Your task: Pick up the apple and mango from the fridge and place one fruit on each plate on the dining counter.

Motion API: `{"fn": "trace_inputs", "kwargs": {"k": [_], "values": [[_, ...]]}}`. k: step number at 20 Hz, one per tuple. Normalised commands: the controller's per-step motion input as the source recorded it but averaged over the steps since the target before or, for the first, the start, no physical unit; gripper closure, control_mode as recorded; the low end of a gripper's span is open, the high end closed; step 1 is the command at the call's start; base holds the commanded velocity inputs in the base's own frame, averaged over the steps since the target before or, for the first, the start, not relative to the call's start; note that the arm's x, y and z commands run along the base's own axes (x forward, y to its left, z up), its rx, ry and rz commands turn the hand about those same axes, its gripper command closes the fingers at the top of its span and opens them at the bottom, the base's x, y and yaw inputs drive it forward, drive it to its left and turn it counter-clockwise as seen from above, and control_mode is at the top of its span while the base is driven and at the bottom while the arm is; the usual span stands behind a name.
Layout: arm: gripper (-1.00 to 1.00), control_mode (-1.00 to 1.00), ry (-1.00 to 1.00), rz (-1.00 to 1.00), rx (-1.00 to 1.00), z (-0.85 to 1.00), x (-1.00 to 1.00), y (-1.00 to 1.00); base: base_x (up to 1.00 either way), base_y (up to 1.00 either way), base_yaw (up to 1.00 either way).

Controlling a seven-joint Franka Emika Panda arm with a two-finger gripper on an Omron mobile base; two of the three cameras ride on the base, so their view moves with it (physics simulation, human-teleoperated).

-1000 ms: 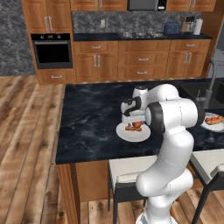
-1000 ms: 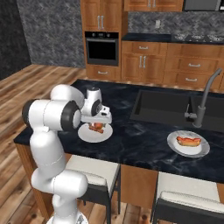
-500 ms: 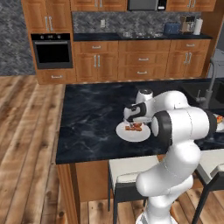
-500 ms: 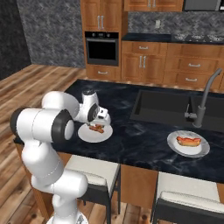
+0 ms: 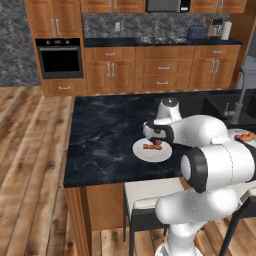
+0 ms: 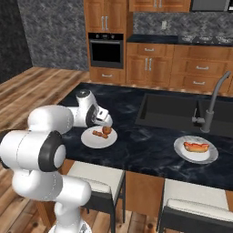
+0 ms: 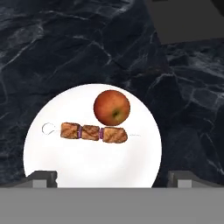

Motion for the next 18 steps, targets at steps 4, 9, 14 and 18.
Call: {"fn": "trace_inputs", "kwargs": {"k": [4, 9, 14, 18], "values": [[-1.00, -1.00, -0.04, -0.17, 0.00, 0.60, -0.34, 0.00, 0.00, 0.00, 0.00], [-1.00, -1.00, -0.01, -0.16, 0.00, 0.55, -0.50, 0.00, 0.00, 0.00, 0.00], [-1.00, -1.00, 0.00, -0.12, 0.03, 0.61, -0.56, -0.08, 0.00, 0.00, 0.00], [-1.00, -1.00, 0.00, -0.02, 0.02, 0.59, -0.64, -0.08, 0.00, 0.00, 0.00]]}}
